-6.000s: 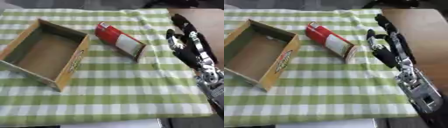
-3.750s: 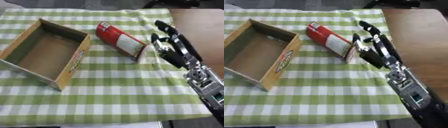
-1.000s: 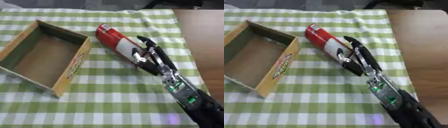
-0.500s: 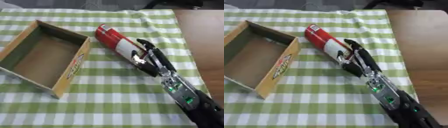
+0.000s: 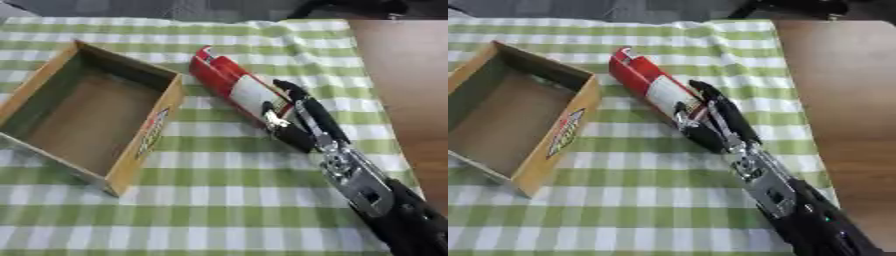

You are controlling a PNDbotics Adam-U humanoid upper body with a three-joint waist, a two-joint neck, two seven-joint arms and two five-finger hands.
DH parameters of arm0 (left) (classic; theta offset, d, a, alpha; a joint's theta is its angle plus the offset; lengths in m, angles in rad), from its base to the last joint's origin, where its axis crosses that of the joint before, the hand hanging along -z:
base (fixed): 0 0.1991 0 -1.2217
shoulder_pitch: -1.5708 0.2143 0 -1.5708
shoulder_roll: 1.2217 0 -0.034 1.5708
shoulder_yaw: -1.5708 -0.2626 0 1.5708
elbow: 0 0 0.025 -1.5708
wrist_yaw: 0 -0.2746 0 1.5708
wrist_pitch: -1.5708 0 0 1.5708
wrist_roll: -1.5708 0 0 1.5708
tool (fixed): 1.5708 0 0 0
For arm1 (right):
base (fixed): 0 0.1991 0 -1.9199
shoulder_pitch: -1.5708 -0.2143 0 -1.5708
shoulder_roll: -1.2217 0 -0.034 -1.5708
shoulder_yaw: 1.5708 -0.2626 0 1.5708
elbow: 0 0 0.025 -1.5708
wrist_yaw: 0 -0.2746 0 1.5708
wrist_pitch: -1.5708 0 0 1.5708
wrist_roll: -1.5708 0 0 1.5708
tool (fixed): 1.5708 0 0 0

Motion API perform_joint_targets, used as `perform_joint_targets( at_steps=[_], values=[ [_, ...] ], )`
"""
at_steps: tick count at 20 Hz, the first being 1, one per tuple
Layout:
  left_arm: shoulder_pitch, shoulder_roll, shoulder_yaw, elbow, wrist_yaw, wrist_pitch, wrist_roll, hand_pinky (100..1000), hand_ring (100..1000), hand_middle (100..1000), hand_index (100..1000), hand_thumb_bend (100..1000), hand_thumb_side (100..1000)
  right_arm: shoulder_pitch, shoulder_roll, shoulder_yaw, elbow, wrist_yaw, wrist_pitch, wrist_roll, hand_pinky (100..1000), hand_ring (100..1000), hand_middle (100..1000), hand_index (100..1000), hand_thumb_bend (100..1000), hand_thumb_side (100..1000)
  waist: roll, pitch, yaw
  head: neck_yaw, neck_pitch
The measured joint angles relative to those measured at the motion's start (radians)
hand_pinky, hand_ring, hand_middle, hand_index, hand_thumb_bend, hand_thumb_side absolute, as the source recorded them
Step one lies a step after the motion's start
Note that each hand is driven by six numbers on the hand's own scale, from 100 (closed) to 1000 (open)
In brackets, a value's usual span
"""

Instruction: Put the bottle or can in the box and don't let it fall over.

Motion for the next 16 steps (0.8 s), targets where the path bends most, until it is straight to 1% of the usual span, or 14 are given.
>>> perform_joint_targets(
  at_steps=[7,11,13,16],
  values=[
    [0.0,0.0,0.0,0.0,0.0,0.0,0.0,513,510,646,706,130,730,-0.01,0.008,0.0,0.013,0.031,-0.001,0.004,825,1000,934,1000,100,858,0.0,0.0,0.001,-0.001,0.0],
    [0.0,0.0,0.0,0.0,0.001,0.0,0.0,514,511,647,706,128,732,-0.011,0.009,0.0,0.013,0.038,-0.001,0.009,813,1000,910,999,100,812,0.0,0.0,0.001,-0.001,0.0],
    [0.0,0.0,0.0,0.0,0.001,0.0,0.0,515,511,647,706,127,733,-0.013,0.01,0.0,0.013,0.041,-0.003,0.011,787,992,897,986,100,785,0.0,0.0,0.001,-0.001,0.0],
    [0.0,0.0,0.0,0.0,0.002,0.0,0.0,516,512,649,706,126,734,-0.012,0.011,0.0,0.012,0.042,-0.003,0.011,680,947,867,956,100,731,0.0,0.0,0.001,-0.001,0.0]
  ],
)
